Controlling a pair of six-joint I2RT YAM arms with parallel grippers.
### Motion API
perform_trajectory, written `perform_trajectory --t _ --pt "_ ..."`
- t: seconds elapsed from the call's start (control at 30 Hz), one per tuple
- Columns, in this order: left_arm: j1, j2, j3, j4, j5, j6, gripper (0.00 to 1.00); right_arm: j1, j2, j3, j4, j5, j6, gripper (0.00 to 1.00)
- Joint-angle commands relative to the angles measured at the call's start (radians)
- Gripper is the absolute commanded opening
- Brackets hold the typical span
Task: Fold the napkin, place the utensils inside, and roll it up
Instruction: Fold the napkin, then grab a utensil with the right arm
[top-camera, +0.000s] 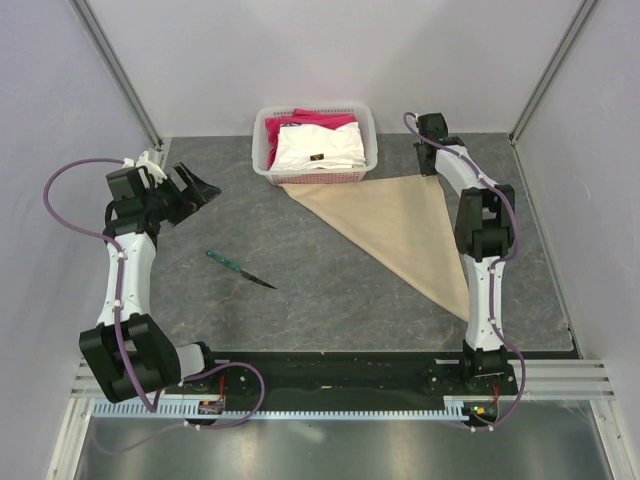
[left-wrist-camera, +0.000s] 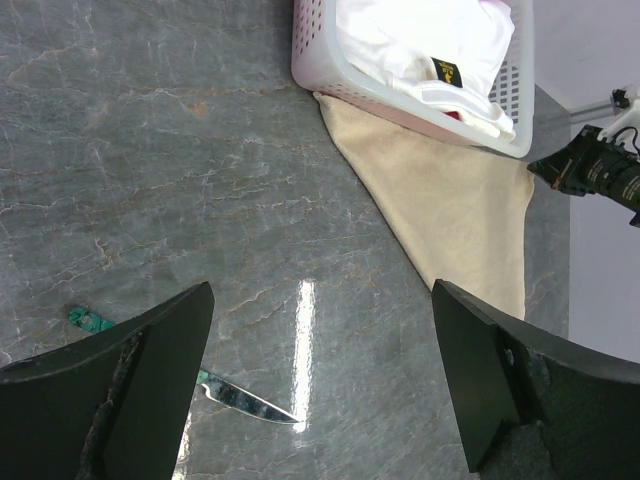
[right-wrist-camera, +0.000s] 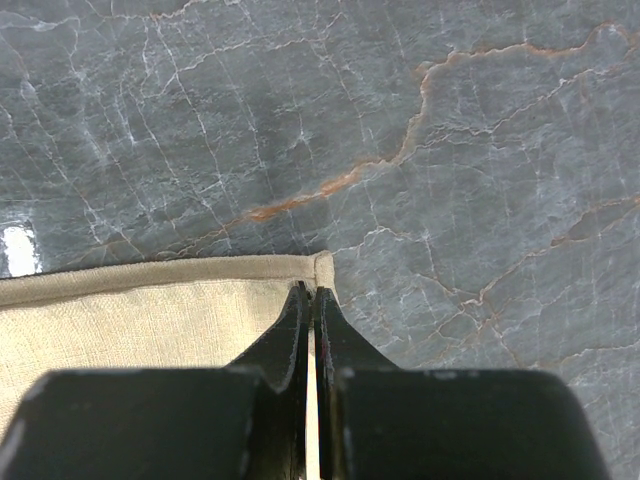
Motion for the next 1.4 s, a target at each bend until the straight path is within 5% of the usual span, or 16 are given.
perform_trajectory --t 0.0,0.07,0.2,0.4,0.7,0.97,1.2,1.37 --pt "0.006 0.007 0.001 0.024 0.012 -0.007 0.97 -0.006 0.023 0.048 -0.001 0.028 -0.009 0.0" --pt "0.006 0.007 0.003 0.025 0.015 -0.008 0.97 -0.007 0.024 0.046 -0.003 0.028 -0.009 0.02" --pt "0.006 0.008 0.003 0.025 0.016 -0.01 0.97 -0.006 0.017 0.055 -0.004 0.014 -0.013 0.4" --pt "0.006 0.004 0.003 0.025 0.025 -0.011 0.97 0.002 -0.029 0.111 -0.023 0.0 -0.036 0.63" --pt "0.006 -0.013 0.003 0.025 0.018 -0.01 0.97 0.075 -0.284 -0.076 0.0 -0.086 -0.01 0.67" --pt "0.008 -0.103 0.017 -0.008 -0.141 0.045 0.96 0.434 -0.575 -0.49 0.135 -0.184 0.083 0.65" --pt "0.026 -0.157 0.043 -0.053 -0.238 0.085 0.98 0.791 -0.464 -0.439 0.238 -0.288 0.189 0.63" --pt "0.036 -0.168 0.044 -0.057 -0.261 0.092 0.98 0.908 -0.281 -0.279 0.276 -0.317 0.175 0.61"
